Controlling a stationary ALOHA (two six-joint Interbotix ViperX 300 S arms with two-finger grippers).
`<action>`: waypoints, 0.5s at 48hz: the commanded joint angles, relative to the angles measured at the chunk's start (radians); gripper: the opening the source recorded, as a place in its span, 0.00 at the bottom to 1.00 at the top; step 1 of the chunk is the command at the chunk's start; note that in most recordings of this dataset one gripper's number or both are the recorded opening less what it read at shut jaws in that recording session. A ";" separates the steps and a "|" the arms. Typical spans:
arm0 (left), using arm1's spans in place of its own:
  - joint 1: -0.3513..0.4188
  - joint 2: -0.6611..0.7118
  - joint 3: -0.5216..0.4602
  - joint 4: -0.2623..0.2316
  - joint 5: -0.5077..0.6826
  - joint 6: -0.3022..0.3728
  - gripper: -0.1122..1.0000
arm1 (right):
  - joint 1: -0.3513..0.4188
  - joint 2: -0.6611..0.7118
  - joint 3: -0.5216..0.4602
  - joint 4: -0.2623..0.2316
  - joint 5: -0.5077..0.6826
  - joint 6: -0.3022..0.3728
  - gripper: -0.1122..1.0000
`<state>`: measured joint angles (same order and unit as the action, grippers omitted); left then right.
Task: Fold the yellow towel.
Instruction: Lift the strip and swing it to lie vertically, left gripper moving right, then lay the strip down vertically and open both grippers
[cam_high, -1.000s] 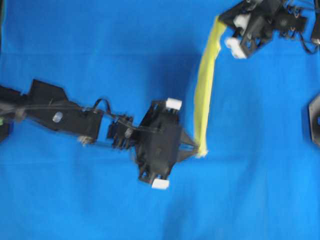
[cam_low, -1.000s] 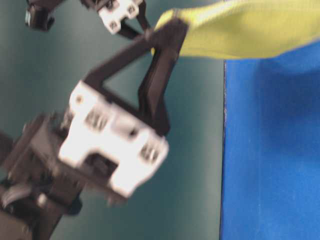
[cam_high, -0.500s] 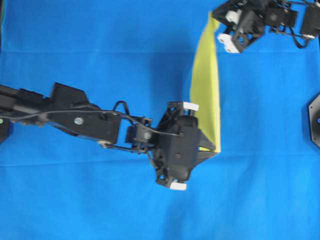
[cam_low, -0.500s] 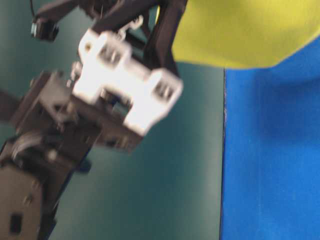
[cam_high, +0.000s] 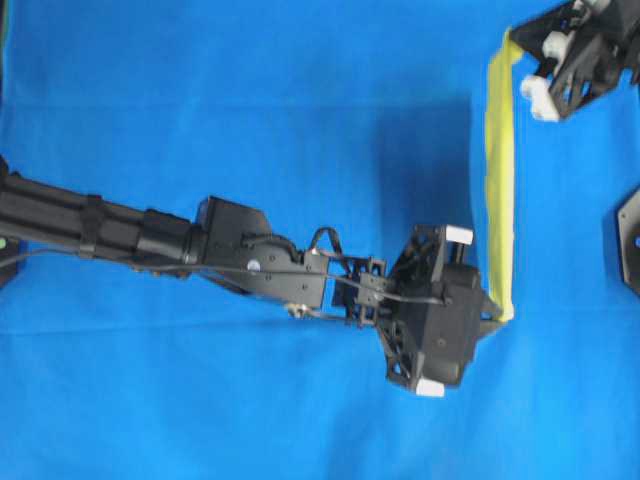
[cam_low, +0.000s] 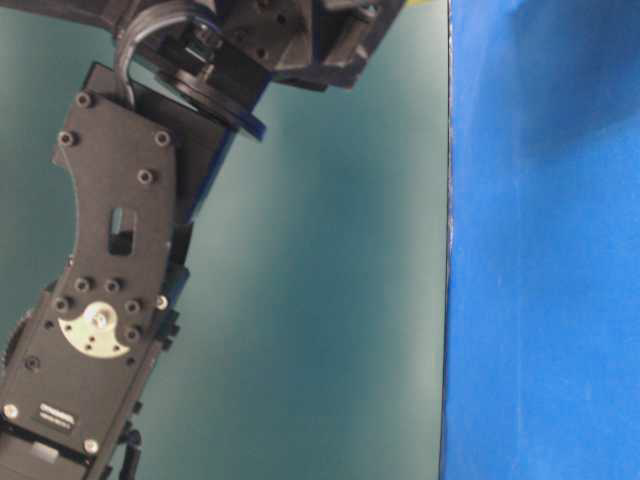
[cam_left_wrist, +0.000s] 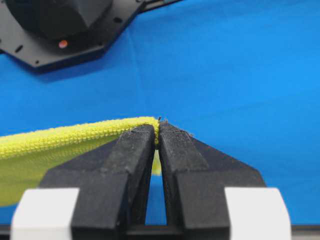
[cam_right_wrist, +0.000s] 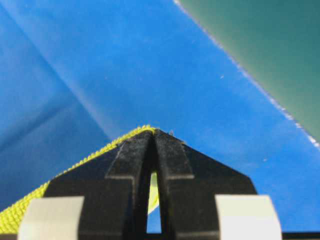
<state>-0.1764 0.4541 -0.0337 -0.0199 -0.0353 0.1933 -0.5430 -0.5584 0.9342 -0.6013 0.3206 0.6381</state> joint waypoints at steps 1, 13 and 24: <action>-0.014 -0.048 0.026 0.000 -0.014 -0.028 0.14 | -0.020 0.049 -0.018 -0.002 -0.052 0.003 0.12; -0.018 -0.135 0.276 -0.006 -0.137 -0.112 0.14 | -0.014 0.290 -0.080 0.000 -0.249 0.006 0.12; -0.044 -0.204 0.459 -0.006 -0.206 -0.199 0.14 | 0.034 0.486 -0.201 0.000 -0.341 0.008 0.12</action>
<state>-0.1902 0.3037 0.3973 -0.0261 -0.2194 0.0046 -0.5231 -0.1089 0.7900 -0.6013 -0.0015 0.6443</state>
